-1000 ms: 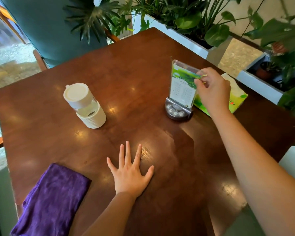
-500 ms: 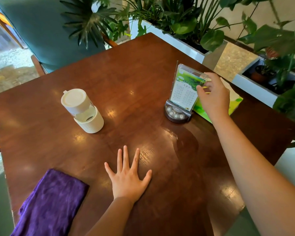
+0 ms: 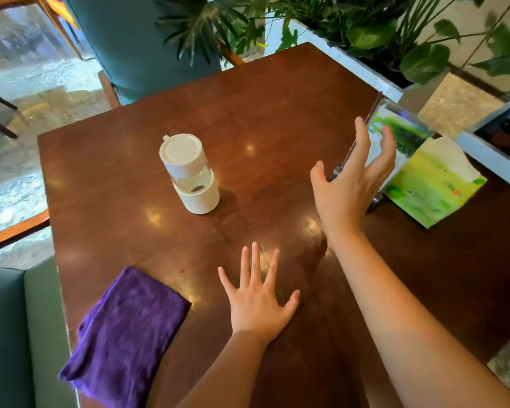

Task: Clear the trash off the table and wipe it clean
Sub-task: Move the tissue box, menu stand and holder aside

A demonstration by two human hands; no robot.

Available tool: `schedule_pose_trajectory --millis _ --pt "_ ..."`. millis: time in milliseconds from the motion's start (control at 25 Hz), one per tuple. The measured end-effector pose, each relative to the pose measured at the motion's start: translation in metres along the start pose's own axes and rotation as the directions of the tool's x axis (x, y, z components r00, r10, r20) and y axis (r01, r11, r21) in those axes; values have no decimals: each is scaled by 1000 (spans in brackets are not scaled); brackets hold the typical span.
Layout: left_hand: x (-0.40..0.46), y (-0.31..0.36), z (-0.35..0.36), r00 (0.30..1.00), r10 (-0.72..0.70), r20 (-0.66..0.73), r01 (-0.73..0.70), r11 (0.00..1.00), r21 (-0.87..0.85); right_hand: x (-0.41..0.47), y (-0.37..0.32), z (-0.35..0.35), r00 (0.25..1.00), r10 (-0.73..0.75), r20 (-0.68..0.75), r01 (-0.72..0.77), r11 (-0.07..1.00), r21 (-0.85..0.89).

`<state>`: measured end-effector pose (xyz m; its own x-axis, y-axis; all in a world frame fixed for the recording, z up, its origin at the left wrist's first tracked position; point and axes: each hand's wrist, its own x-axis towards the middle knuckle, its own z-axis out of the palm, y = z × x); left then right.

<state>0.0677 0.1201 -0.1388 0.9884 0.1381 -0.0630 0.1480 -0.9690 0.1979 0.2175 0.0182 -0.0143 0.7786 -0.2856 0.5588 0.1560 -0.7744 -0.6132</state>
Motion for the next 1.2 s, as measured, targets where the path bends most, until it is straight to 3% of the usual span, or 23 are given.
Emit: schedule_pose_trajectory --millis 40,120,240,320,520,600,840,1040,1200 --pt "1 0 0 1000 0 -4 0 1000 -8 0 -3 3 998 -64 1 64 998 -6" --pt "2 1 -1 1000 3 4 -3 1000 -16 2 -18 15 938 -310 153 304 951 62" --pt "2 2 -3 999 5 32 -5 1000 -30 2 -62 45 652 -614 445 588 780 215" --pt "2 2 -3 998 9 59 -7 1000 -29 -3 -92 64 516 -650 558 641 725 252" --pt "3 0 -2 997 21 80 -18 999 -27 -8 -124 99 407 -523 749 562 790 246" --pt "3 -2 -1 996 31 88 -29 999 -24 -11 -127 105 419 -506 754 516 816 261" --pt "2 0 -3 997 25 74 -22 999 -33 -17 -118 97 571 -471 672 291 882 371" --pt "2 -1 -4 998 5 55 -4 1000 -17 -15 -83 45 752 -399 524 226 904 364" --pt "2 -2 -4 998 -9 67 8 1000 14 -7 -43 -14 835 -306 457 183 938 293"
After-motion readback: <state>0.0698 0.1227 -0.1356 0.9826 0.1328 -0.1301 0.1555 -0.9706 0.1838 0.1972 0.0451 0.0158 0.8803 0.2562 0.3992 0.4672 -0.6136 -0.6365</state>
